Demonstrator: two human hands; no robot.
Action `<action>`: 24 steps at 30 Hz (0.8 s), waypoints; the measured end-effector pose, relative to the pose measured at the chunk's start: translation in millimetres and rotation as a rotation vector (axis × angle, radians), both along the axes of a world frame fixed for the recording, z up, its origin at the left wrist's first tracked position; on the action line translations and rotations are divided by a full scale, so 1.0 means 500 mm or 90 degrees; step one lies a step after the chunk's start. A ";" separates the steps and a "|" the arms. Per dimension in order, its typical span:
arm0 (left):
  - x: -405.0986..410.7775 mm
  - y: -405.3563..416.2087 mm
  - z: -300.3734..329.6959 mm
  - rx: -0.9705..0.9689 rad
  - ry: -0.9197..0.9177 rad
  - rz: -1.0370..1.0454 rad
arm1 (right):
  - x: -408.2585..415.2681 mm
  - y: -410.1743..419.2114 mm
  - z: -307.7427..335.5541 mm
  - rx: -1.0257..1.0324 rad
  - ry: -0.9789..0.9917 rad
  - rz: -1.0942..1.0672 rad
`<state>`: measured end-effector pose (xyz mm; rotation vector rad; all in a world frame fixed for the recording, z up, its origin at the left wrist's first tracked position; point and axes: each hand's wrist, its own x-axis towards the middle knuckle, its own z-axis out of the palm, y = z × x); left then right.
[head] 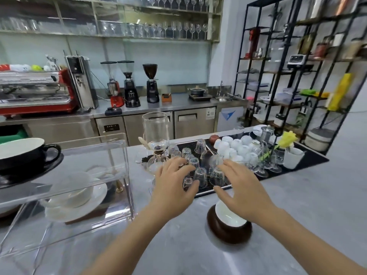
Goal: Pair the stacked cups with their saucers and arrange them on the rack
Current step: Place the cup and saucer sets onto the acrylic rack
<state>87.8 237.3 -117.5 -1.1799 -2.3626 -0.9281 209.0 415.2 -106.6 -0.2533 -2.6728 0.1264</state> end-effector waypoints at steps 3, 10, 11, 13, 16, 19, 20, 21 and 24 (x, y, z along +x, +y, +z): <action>0.012 0.027 -0.026 -0.006 -0.038 -0.012 | 0.020 0.026 -0.025 -0.030 -0.012 -0.008; 0.047 0.080 -0.098 0.001 -0.172 -0.018 | 0.070 0.094 -0.104 -0.140 -0.050 -0.048; 0.054 0.089 -0.111 0.002 -0.193 -0.017 | 0.079 0.106 -0.118 -0.159 -0.059 -0.054; 0.066 0.102 -0.133 0.001 -0.232 -0.017 | 0.093 0.121 -0.140 -0.193 -0.074 -0.062; 0.084 0.113 -0.165 -0.004 -0.284 -0.004 | 0.110 0.142 -0.173 -0.237 -0.093 -0.077; 0.098 0.129 -0.198 0.004 -0.313 0.013 | 0.121 0.167 -0.203 -0.287 -0.113 -0.088; 0.101 0.133 -0.207 0.006 -0.321 0.018 | 0.125 0.174 -0.213 -0.308 -0.117 -0.092; 0.102 0.136 -0.215 0.008 -0.332 0.023 | 0.126 0.179 -0.220 -0.327 -0.118 -0.094; 0.102 0.154 -0.251 0.014 -0.360 0.050 | 0.131 0.205 -0.251 -0.386 -0.127 -0.102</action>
